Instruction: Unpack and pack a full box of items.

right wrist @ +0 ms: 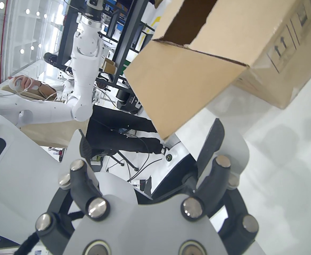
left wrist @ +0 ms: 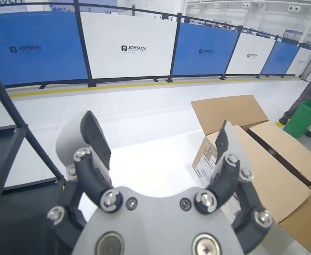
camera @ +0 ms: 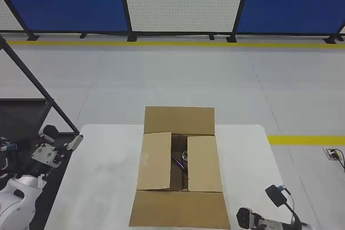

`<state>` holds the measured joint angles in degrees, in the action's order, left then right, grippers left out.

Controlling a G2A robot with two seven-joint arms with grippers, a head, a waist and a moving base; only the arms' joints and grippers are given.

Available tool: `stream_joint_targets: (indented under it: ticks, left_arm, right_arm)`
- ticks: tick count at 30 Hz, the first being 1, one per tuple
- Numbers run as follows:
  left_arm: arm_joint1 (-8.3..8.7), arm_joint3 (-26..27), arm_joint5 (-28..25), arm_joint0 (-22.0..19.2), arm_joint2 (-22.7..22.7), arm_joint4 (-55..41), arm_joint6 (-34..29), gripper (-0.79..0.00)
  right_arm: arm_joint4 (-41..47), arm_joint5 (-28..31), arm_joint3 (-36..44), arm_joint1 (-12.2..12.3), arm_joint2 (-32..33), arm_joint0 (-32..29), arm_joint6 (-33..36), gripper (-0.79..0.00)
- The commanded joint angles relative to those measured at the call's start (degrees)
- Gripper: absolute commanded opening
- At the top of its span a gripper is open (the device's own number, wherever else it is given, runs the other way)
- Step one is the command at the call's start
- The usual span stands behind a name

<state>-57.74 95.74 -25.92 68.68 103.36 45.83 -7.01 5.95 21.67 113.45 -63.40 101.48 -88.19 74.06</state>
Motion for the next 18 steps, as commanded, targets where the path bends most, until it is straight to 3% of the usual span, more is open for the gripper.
stream_joint_targets:
  ticks: [1, 14, 18]
  left_arm:
    - [0.05, -0.83, 0.6, -0.65, 0.08, -0.36, -0.61, 0.0]
    - [-0.02, -4.78, 4.5, -4.09, -2.42, -0.69, -2.19, 0.0]
    - [-0.06, -5.67, 5.64, -5.34, -3.24, -0.97, -2.93, 0.0]
  right_arm:
    - [-0.38, -0.64, -0.73, 0.21, -0.28, -0.41, 0.79, 0.0]
    - [-1.07, 2.27, -1.72, 1.33, -8.41, 2.17, 6.24, 0.0]
    - [-0.18, 3.29, -0.82, 1.42, -11.43, 4.43, 4.71, 0.0]
